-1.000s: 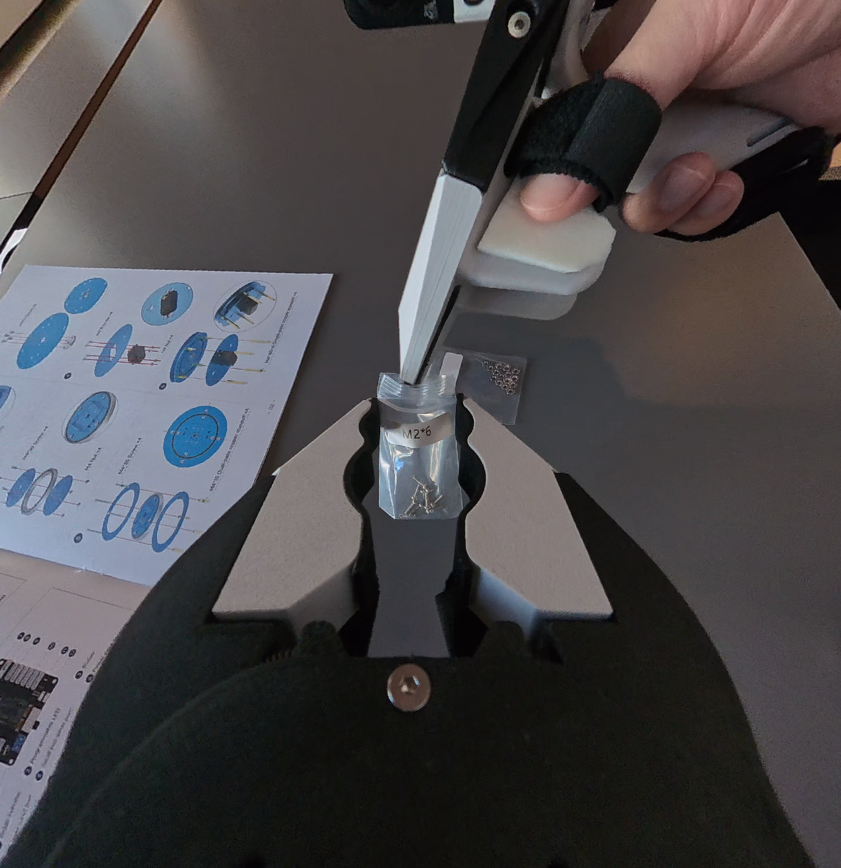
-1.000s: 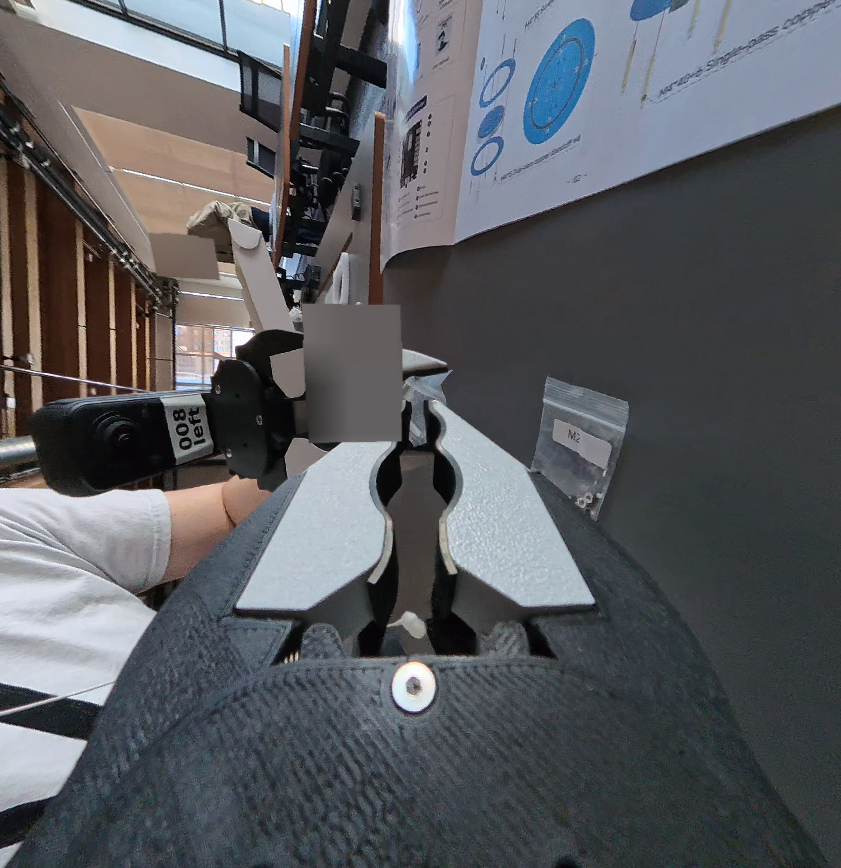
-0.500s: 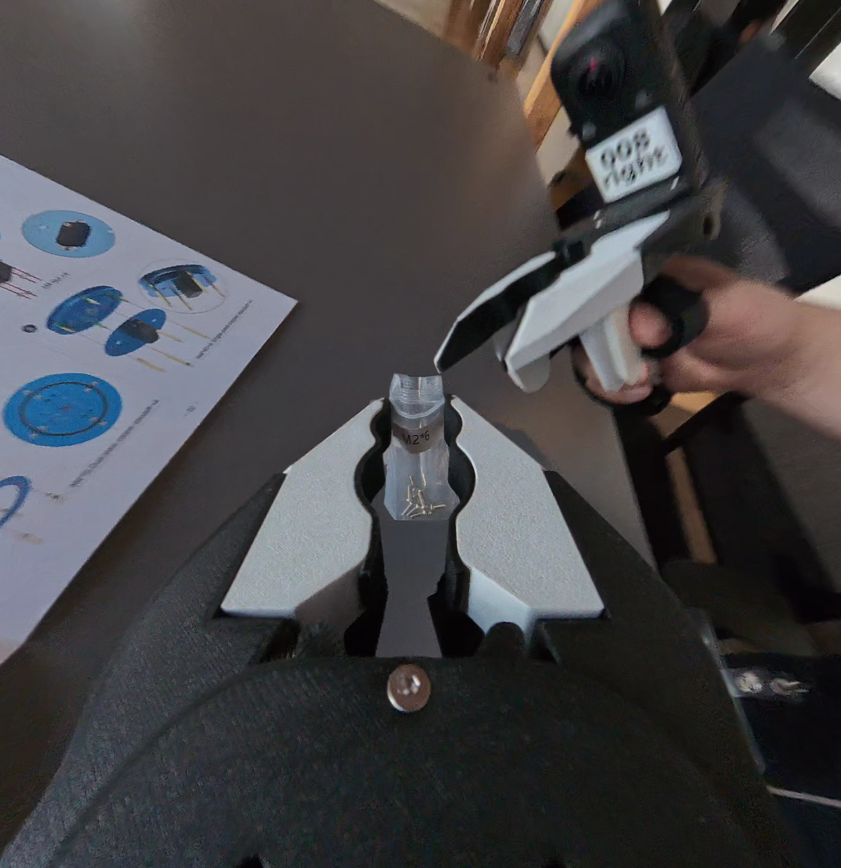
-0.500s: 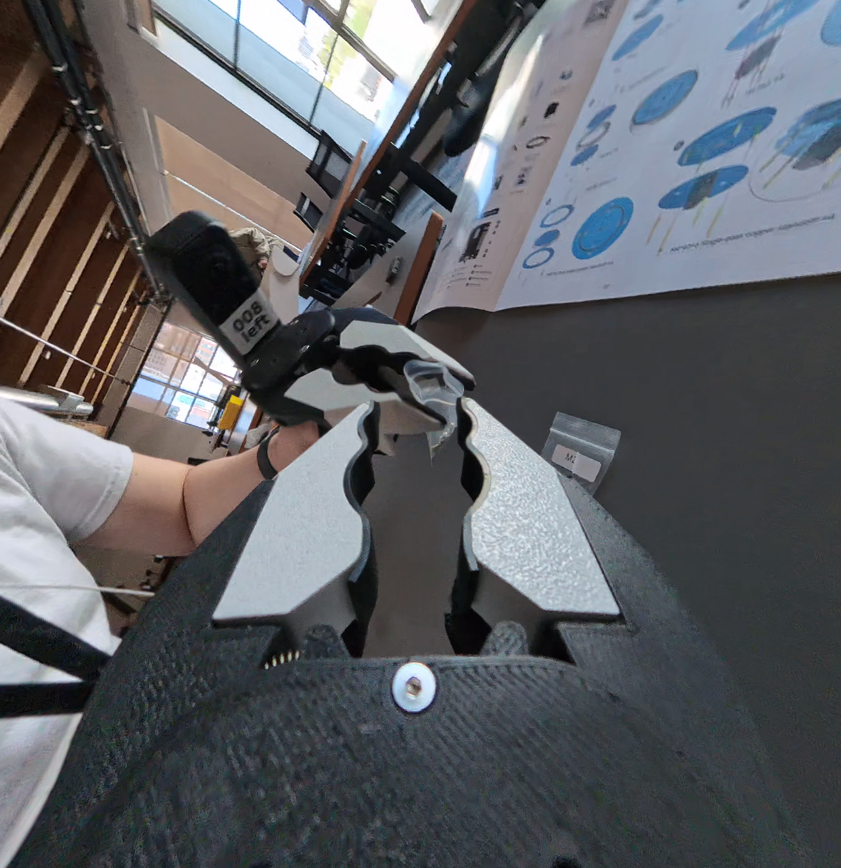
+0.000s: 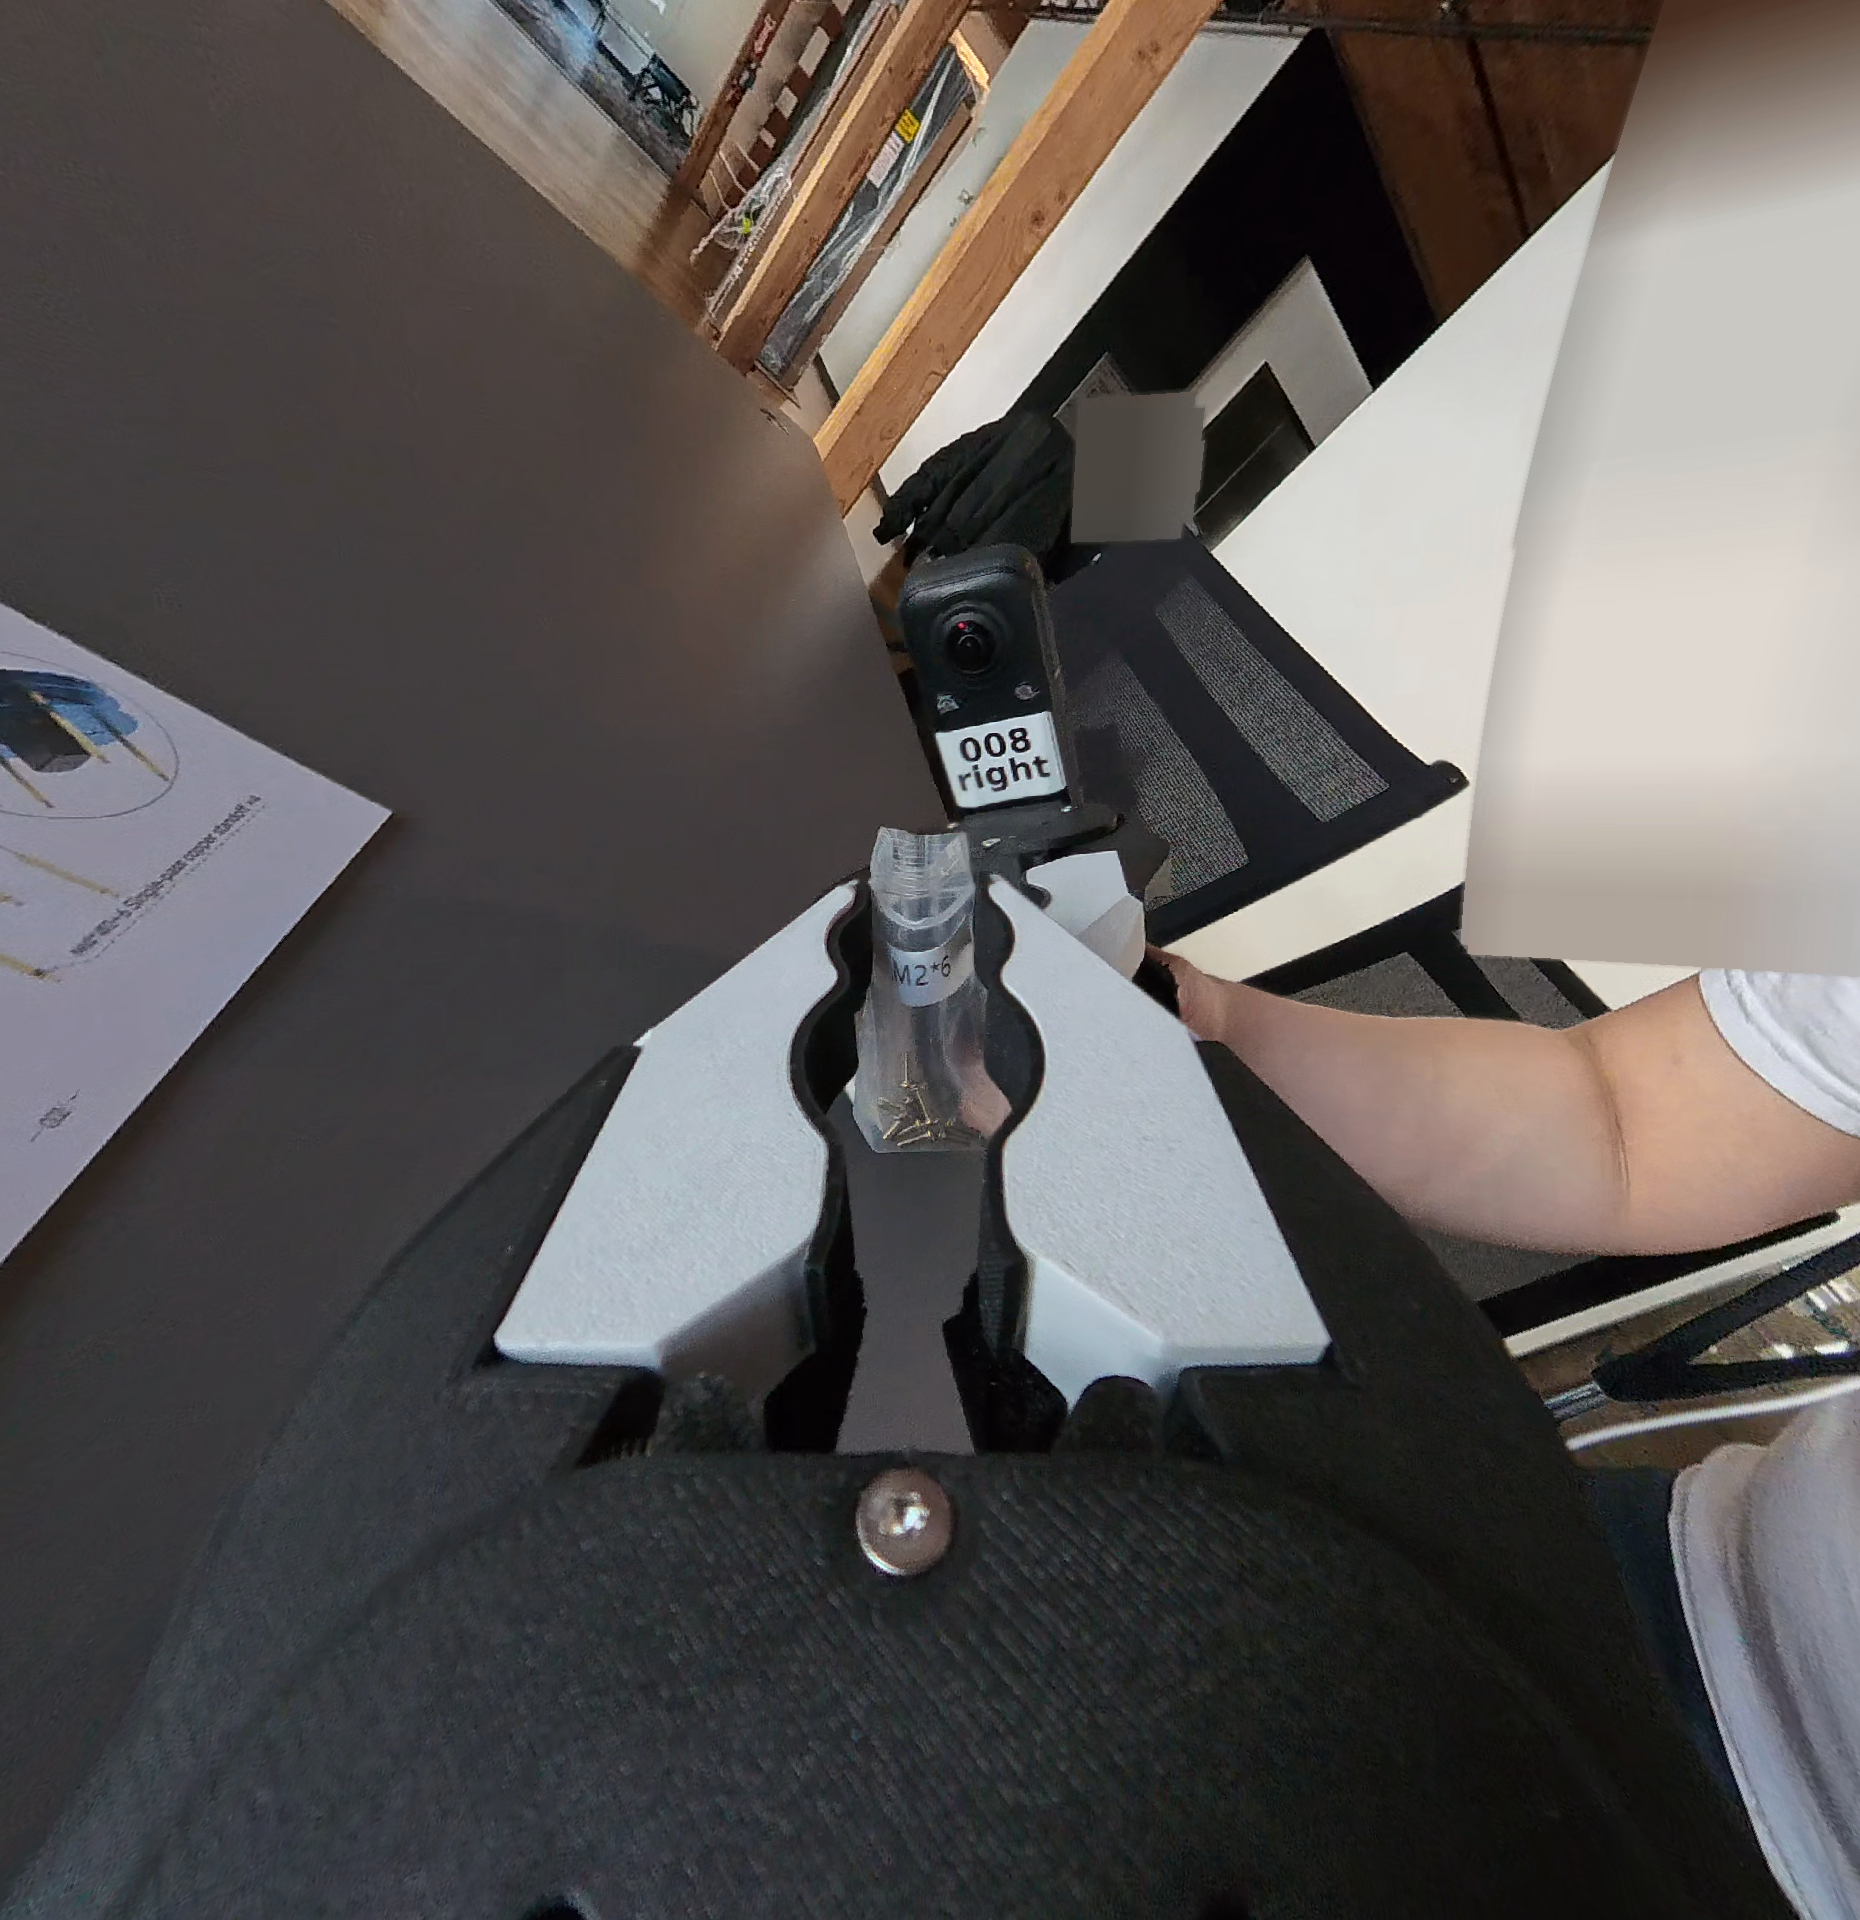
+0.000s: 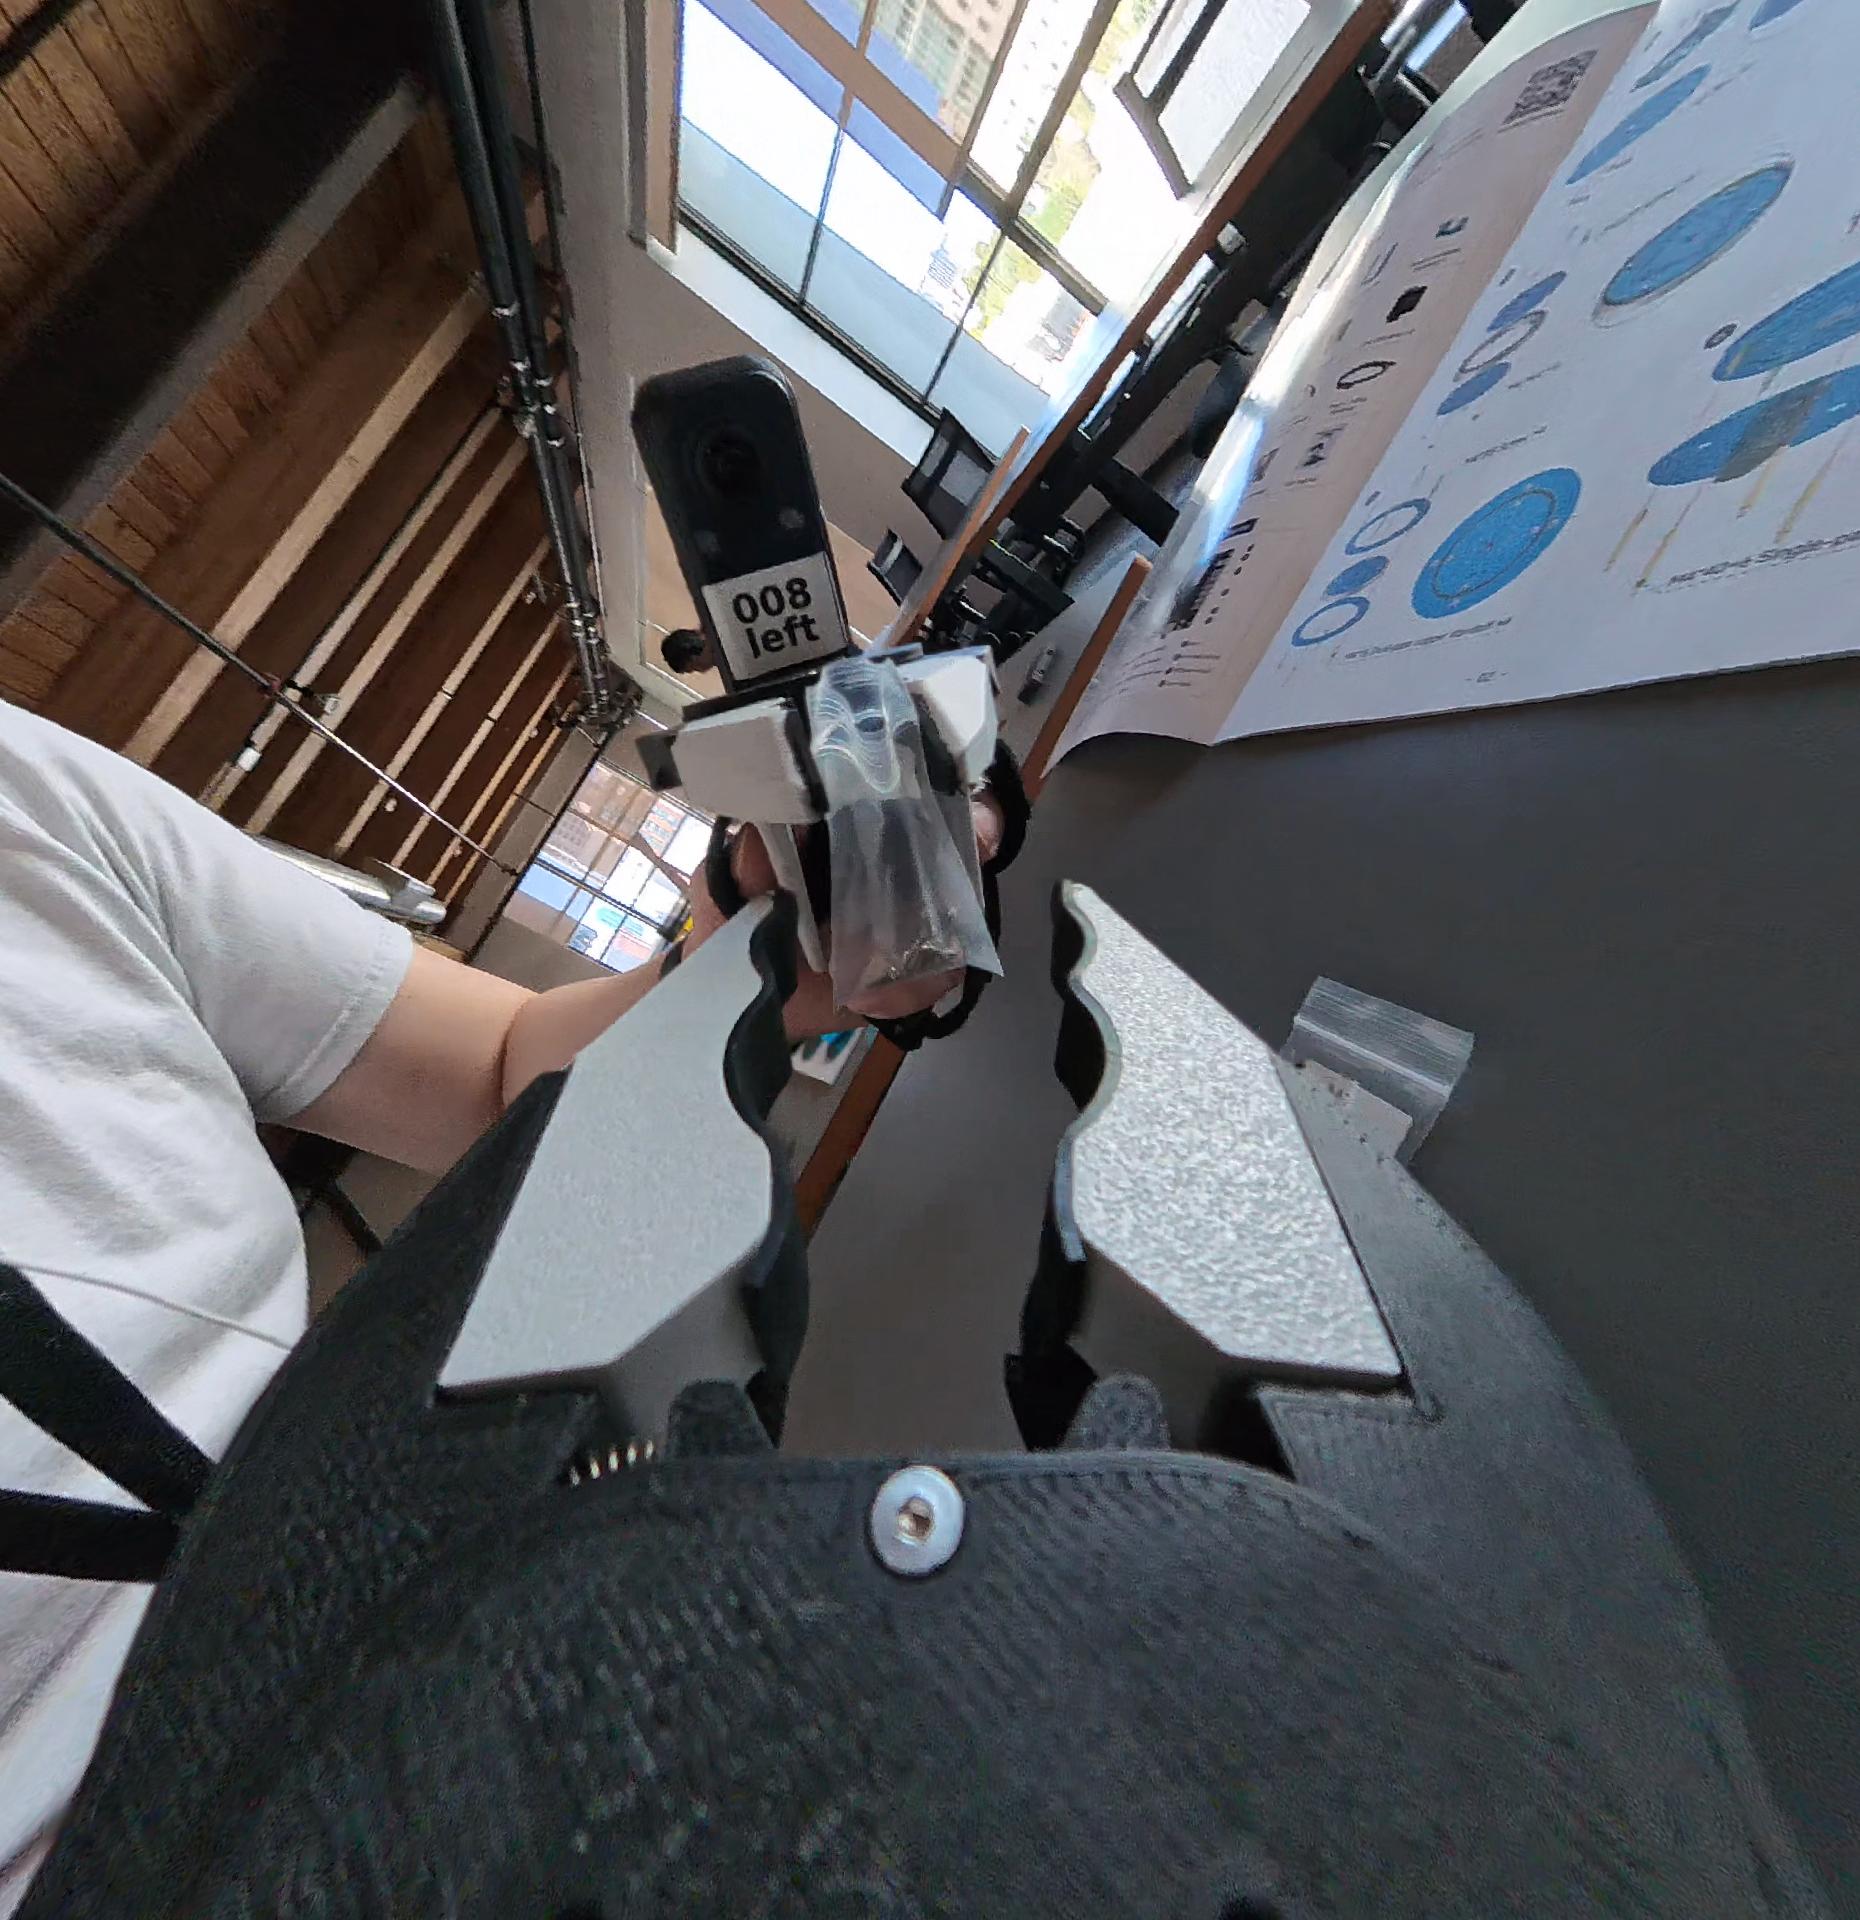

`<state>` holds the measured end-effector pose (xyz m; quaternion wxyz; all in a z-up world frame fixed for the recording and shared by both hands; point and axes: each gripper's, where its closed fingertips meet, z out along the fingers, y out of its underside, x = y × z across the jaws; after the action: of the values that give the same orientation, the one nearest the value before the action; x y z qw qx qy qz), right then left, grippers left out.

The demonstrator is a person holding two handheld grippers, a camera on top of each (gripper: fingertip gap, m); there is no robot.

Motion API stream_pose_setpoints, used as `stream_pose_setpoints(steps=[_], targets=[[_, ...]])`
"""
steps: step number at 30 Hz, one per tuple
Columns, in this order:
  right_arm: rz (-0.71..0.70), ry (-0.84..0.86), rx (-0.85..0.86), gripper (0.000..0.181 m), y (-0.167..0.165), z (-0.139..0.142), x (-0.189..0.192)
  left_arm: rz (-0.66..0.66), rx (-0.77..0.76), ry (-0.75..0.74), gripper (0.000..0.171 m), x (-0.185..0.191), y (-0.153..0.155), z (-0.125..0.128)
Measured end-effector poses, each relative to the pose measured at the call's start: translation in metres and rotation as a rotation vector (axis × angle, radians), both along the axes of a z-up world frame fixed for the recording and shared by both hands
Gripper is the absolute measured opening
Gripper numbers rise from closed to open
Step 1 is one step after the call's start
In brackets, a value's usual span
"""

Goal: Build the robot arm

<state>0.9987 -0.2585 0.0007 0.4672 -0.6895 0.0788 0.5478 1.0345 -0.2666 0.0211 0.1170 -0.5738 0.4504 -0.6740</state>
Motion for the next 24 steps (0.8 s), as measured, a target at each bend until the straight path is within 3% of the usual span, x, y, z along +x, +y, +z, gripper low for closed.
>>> stream_pose_setpoints(steps=[2,4,9,17,21,24], targets=[[-0.006,0.009,0.017,0.043,0.001,0.003,0.001,-0.011,-0.011,-0.017,0.019,0.003,-0.003,0.003],[0.0,-0.013,0.052,0.014,-0.002,0.008,0.003,-0.015,-0.031,-0.035,0.019,0.006,-0.003,0.005],[-0.008,-0.097,0.034,0.011,-0.003,0.007,0.013,-0.008,-0.089,-0.066,0.028,0.007,0.002,0.003],[0.101,-0.457,-0.014,0.008,-0.005,-0.005,0.018,-0.013,-0.068,-0.093,0.029,0.0,0.005,-0.006],[0.122,-0.504,-0.011,0.008,-0.005,-0.006,0.017,-0.047,-0.073,-0.101,0.027,-0.004,0.005,-0.006],[0.122,-0.552,-0.017,0.008,-0.005,-0.008,0.02,-0.037,-0.036,-0.086,0.045,-0.007,0.01,-0.009]])
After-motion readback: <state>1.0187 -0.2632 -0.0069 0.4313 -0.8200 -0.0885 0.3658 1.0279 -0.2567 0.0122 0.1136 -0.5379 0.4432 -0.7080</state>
